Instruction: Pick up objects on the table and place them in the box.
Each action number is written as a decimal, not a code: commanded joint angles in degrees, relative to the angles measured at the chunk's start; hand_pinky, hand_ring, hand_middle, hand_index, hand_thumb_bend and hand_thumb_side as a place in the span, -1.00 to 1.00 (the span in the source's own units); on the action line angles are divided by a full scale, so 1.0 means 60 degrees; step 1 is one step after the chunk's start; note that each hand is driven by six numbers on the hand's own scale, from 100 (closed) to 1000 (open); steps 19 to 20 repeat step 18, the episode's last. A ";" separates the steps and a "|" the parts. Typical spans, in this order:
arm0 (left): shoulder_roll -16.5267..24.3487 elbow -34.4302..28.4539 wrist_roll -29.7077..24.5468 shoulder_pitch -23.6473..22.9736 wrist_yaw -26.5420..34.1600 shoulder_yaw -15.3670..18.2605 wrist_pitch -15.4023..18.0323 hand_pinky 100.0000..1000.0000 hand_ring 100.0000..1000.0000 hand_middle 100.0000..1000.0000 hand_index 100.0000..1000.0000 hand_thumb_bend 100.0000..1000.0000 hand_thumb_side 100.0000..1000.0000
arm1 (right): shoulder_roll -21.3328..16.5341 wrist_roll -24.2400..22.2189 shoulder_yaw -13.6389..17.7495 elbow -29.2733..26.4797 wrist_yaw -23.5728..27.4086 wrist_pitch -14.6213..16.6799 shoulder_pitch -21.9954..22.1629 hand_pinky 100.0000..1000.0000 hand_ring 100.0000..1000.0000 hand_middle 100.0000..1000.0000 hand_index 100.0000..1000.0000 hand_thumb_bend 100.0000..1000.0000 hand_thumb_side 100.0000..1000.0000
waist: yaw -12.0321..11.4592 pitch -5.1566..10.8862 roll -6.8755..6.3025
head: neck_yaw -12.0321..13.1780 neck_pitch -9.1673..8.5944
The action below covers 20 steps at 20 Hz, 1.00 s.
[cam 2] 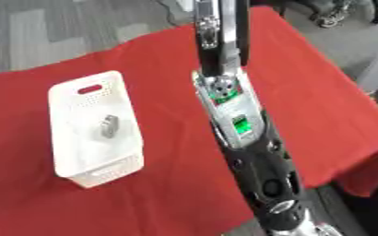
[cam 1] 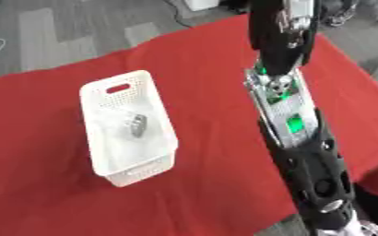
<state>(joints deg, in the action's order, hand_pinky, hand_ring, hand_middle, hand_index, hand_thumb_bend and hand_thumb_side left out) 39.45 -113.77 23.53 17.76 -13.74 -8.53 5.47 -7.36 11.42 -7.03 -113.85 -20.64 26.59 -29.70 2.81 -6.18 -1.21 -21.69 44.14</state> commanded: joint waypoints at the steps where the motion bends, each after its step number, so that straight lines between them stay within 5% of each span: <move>1: -0.0481 -0.0136 0.1243 0.0057 0.0026 0.0100 0.0759 0.52 0.35 0.68 0.65 -0.58 0.22 | -0.0195 0.0004 0.0064 -0.0124 -0.0011 -0.0088 -0.0048 -0.48 -0.22 -0.04 0.20 -1.00 1.00 | -0.0091 0.0124 0.0095 | -0.0253 -0.0089; 7: -0.1142 -0.0136 0.2538 0.0170 -0.0043 0.0148 0.2346 0.41 0.29 0.62 0.61 -0.52 0.19 | -0.0249 0.0129 0.0173 -0.0124 0.0054 -0.0167 -0.0073 -0.48 -0.21 -0.04 0.20 -1.00 1.00 | -0.0384 -0.0010 0.0487 | -0.0694 -0.0383; 10: -0.1208 -0.0136 0.2760 0.0273 0.0005 0.0153 0.2630 0.27 0.26 0.61 0.60 -0.51 0.18 | -0.0385 0.0166 0.0216 -0.0124 0.0079 -0.0256 -0.0014 -0.48 -0.21 -0.04 0.21 -1.00 1.00 | -0.0642 -0.0013 0.0640 | -0.1172 -0.0471; 20: -0.1362 -0.0136 0.2994 0.0445 0.0258 0.0168 0.3139 0.33 0.26 0.60 0.59 -0.48 0.17 | -0.0538 0.0152 0.0155 -0.0124 0.0246 -0.0263 0.0026 -0.48 -0.21 -0.03 0.21 -1.00 1.00 | -0.0745 -0.0076 0.0689 | -0.0972 -0.0570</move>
